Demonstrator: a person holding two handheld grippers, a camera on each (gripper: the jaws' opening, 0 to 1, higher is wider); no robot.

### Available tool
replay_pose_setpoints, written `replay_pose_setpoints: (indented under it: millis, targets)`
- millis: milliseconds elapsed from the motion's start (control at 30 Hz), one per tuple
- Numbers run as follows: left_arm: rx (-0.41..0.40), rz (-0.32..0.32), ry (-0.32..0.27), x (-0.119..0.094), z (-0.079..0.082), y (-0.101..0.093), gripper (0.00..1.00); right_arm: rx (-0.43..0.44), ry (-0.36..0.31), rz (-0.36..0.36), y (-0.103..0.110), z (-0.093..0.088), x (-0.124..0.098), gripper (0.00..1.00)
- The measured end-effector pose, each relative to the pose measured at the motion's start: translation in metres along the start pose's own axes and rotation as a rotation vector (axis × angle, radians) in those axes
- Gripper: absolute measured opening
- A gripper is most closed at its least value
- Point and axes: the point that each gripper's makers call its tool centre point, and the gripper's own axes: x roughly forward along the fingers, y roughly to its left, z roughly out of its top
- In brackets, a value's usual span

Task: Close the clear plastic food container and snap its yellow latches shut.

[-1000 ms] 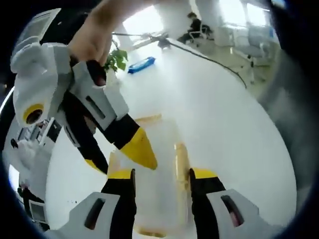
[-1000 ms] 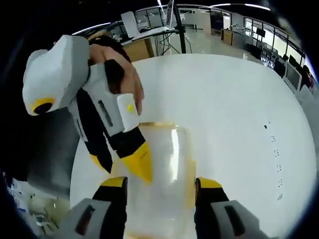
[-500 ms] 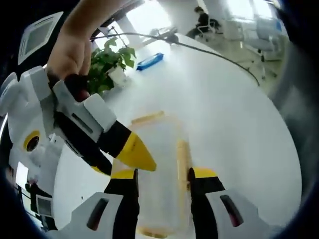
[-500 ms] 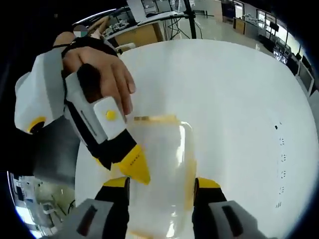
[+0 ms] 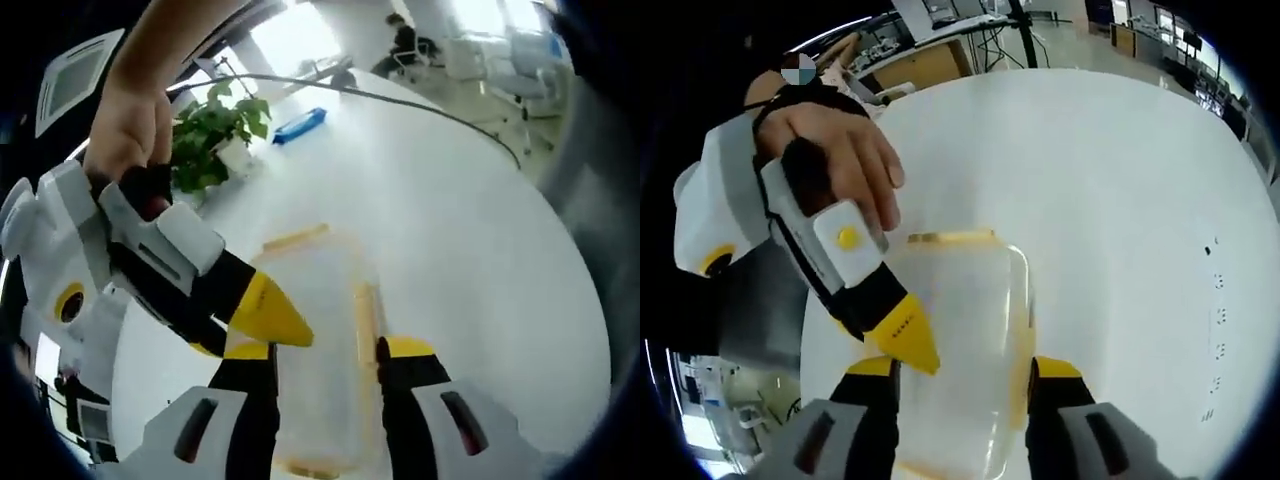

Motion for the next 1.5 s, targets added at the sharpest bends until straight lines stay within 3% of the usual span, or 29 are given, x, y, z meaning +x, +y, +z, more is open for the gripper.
replay_pose_setpoints:
  millis: [67, 200, 733, 933, 1167, 1300, 1500]
  targets:
    - [0.076, -0.017, 0.013, -0.001, 0.000, -0.005, 0.36, 0.007, 0.006, -0.015, 0.000, -0.001, -0.001, 0.58]
    - [-0.007, -0.024, 0.000, -0.008, 0.003, -0.004, 0.40, -0.027, 0.022, -0.039, 0.002, 0.004, -0.010, 0.58]
    - [-0.032, -0.081, 0.011, -0.020, 0.007, -0.007, 0.41, -0.077, 0.016, -0.099, 0.009, 0.010, -0.025, 0.57]
    - [-0.057, -0.134, 0.024, -0.025, 0.004, 0.004, 0.41, -0.110, -0.020, -0.152, 0.016, 0.014, -0.034, 0.55]
    - [-0.141, -0.215, 0.023, -0.029, -0.006, 0.023, 0.37, -0.050, -0.061, -0.186, 0.027, 0.009, -0.038, 0.55]
    - [-0.216, -0.240, 0.026, -0.028, -0.011, 0.029, 0.38, -0.057, -0.044, -0.215, 0.031, 0.001, -0.036, 0.54]
    - [-0.218, -0.257, 0.062, -0.026, -0.016, 0.025, 0.42, -0.017, -0.048, -0.223, 0.030, -0.005, -0.036, 0.54]
